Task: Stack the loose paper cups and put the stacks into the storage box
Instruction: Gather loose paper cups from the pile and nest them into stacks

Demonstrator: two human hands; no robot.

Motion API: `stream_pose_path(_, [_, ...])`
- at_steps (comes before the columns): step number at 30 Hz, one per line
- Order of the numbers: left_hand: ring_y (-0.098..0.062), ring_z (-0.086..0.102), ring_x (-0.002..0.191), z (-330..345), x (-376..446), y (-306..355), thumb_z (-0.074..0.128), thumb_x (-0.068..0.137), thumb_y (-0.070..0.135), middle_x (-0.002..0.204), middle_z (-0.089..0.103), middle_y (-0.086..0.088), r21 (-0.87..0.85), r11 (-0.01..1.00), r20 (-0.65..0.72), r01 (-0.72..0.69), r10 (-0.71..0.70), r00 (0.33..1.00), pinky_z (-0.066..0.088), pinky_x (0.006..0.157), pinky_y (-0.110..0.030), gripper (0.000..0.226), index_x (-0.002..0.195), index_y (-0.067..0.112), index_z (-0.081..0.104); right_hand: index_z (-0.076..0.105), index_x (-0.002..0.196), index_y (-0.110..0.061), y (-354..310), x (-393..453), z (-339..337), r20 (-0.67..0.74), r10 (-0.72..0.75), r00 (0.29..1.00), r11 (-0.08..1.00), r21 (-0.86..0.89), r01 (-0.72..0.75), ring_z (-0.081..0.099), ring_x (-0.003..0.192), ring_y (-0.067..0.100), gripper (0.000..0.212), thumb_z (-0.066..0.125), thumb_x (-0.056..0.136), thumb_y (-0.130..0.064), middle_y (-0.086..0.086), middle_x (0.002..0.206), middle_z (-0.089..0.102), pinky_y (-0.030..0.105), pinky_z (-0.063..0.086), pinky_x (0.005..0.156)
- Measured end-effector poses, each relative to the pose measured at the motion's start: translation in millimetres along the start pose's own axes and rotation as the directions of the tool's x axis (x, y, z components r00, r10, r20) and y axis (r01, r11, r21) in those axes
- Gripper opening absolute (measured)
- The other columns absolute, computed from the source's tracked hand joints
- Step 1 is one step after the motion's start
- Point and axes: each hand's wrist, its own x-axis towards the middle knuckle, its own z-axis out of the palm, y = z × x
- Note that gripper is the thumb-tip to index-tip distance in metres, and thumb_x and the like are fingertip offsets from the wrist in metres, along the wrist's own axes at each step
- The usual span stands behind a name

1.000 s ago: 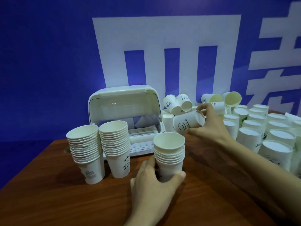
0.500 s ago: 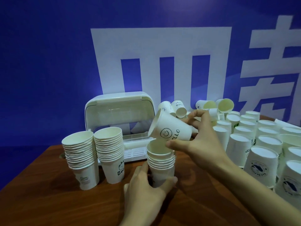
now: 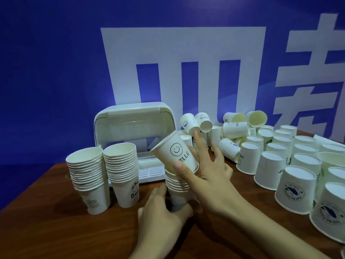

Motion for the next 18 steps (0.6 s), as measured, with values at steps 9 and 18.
stream_pose_path(9, [-0.009, 0.066, 0.105, 1, 2, -1, 0.067, 0.047, 0.086, 0.104, 0.070, 0.020, 0.007, 0.999, -0.005, 0.032, -0.032, 0.999, 0.051, 0.100, -0.045, 0.065, 0.097, 0.045, 0.060, 0.024, 0.120, -0.078, 7, 7, -4, -0.153, 0.089, 0.984, 0.944, 0.328, -0.034, 0.046, 0.131, 0.000, 0.058, 0.056, 0.071, -0.073, -0.030, 0.116, 0.066, 0.051, 0.028, 0.116])
stream_pose_path(18, [-0.011, 0.065, 0.107, 0, 1, 2, 0.066, 0.048, 0.089, 0.107, 0.068, 0.021, 0.036, 0.999, 0.003, 0.035, -0.035, 0.999, 0.051, 0.101, -0.046, 0.068, 0.098, 0.045, 0.057, 0.043, 0.122, -0.050, 20, 9, -8, -0.186, 0.068, 0.980, 0.938, 0.346, 0.001, 0.061, 0.108, 0.013, 0.053, 0.062, 0.074, -0.057, -0.009, 0.093, 0.068, 0.053, 0.037, 0.107])
